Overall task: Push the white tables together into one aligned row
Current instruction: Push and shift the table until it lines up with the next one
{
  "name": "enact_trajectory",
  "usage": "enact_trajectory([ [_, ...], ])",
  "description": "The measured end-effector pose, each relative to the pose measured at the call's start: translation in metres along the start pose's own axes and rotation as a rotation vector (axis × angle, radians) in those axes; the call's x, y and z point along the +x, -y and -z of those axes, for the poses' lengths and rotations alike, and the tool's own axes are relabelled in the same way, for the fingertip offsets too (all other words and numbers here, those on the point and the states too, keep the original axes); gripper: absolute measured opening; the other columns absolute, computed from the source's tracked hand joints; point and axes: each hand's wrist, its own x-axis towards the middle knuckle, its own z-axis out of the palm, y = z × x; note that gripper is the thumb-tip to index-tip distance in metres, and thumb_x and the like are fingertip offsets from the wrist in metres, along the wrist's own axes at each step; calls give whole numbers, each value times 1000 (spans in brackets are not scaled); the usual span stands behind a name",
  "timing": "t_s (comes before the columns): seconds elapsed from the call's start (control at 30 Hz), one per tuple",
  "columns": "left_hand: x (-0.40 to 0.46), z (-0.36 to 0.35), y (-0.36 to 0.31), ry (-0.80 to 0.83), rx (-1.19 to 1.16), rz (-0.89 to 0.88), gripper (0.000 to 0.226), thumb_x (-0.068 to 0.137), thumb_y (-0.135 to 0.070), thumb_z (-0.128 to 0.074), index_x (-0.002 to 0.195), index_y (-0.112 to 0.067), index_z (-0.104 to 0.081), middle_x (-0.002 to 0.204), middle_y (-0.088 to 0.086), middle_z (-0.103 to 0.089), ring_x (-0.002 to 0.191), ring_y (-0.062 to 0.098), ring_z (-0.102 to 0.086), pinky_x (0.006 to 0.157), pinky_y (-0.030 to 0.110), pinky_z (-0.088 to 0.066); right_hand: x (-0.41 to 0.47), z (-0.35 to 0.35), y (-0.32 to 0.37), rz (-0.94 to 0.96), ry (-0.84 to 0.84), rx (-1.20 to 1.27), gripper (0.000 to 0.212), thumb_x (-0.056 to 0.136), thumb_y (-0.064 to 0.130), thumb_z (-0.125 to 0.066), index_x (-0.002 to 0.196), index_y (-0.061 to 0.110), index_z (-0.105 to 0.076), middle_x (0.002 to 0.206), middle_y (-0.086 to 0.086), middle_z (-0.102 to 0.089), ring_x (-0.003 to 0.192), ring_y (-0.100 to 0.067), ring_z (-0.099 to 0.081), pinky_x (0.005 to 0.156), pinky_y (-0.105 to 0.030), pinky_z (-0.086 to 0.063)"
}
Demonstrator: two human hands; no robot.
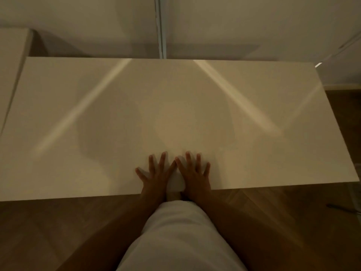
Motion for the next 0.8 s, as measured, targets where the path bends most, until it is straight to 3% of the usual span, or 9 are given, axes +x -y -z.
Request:
enact_trajectory([
  [0.07,2,-2,3,26,57,7,120,65,-59,-85,159,-41,-12,169,9,-12,150,49,-17,90,90,-23,3,-1,-6,40,-14,6,132,59,54,-76,155,39,14,167,-7,8,149,-46,14,110,-76,-2],
  [0.2,7,-1,3,-1,57,-4,128,57,-57,-87,159,-42,-11,169,11,-8,150,50,-18,89,92,-19,6,3,-12,97,-39,15,119,61,69,-61,158,38,-1,168,-6,1,149,-46,10,109,-77,-1],
  [0.3,5,-1,2,50,62,-14,138,53,-69,-84,160,-42,-2,170,6,-4,151,50,-8,91,90,-14,8,5,-15,132,-36,9,111,63,78,-45,158,37,-4,167,-7,2,149,-48,10,108,-77,3],
  [0.4,7,1,2,53,45,-5,137,49,-68,-86,159,-44,-8,170,7,-2,151,49,-12,91,91,-15,8,10,-18,155,-38,4,110,62,78,-38,158,37,-4,167,-6,4,149,-48,11,108,-77,6],
  [0.53,10,3,1,87,51,-8,139,49,-71,-85,159,-45,-5,171,4,-1,152,48,-6,90,90,-15,10,11,-20,168,-25,-7,110,62,74,-45,158,36,-9,167,-8,-3,149,-49,7,108,-78,2],
  [0.63,10,4,1,94,22,16,132,54,-62,-87,158,-47,-7,170,4,3,152,47,-9,92,91,-15,12,12,-21,174,-16,-16,115,60,70,-56,158,36,-8,167,-8,-5,149,-49,7,107,-79,1],
  [0.8,12,2,4,113,13,-12,128,70,-59,-78,151,-53,22,164,-6,33,150,42,25,94,88,0,13,13,-23,178,-20,-21,120,58,71,-65,158,37,-9,168,-7,-4,149,-48,7,108,-78,2],
])
